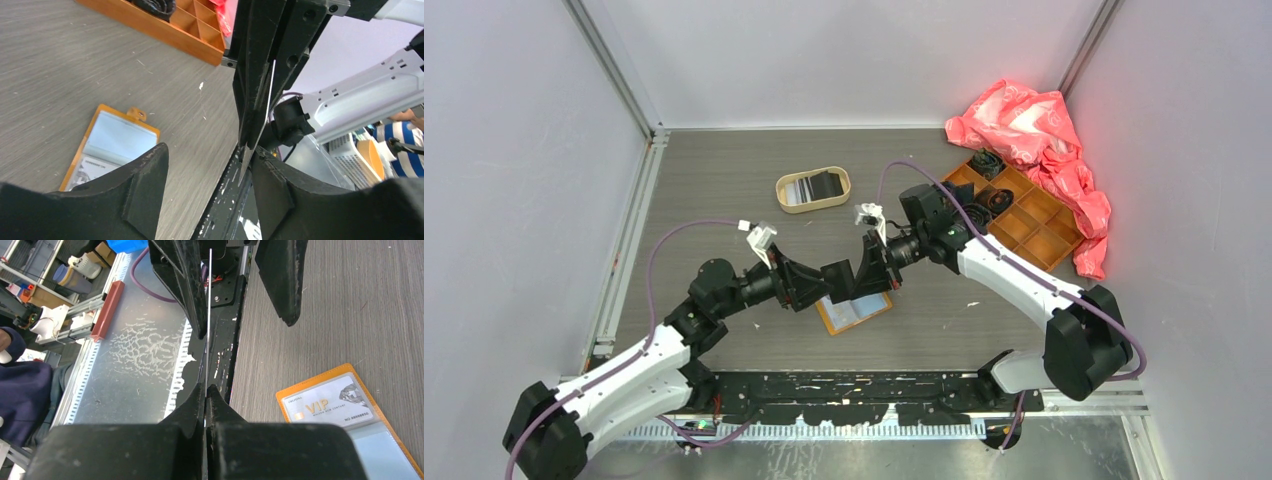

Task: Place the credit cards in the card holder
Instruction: Insert the credit card into the card holder.

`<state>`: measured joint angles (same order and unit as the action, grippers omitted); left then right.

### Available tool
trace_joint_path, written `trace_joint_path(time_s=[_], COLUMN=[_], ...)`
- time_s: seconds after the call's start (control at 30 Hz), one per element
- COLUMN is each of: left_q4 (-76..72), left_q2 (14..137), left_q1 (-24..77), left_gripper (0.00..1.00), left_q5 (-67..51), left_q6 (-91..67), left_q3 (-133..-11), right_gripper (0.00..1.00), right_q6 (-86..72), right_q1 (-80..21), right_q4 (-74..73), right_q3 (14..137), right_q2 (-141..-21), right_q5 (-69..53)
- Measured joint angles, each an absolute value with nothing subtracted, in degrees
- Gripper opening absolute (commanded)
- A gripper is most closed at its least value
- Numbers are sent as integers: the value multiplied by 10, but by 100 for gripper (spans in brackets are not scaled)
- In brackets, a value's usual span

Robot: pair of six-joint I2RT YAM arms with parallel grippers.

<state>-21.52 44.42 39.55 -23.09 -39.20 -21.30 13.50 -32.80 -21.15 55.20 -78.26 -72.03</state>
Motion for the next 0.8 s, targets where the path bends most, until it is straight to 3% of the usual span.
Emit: trace_joint_path(time_s=[0.47,0.53,0.6,0.67,0.7,0.8], left_q4=[-295,-304,-308,-312,-314,-316], left_q2=[476,482,486,489,490,491], left_q1=[396,396,396,396,396,395], left_gripper=[33,23,5,0,0,0], left_q5=[-285,-288,-292,-296,-296,-296], left_q6=[-436,-441,-447,-451,-451,-450], left_q3=[-216,-216,-216,-216,-216,-216], right_gripper=[1,1,1,1,5,34], right_q6=[172,181,189,198,202,214], right_q1=[-340,-341,-343,-344,-344,-344], right_q4=[-241,-248,-257,-263,-267,-281], right_q3=[557,558,560,562,562,568], right_q2=[-792,-794,-797,-800,-800,-801], right_q5=[-707,-705,-701,-697,-697,-692])
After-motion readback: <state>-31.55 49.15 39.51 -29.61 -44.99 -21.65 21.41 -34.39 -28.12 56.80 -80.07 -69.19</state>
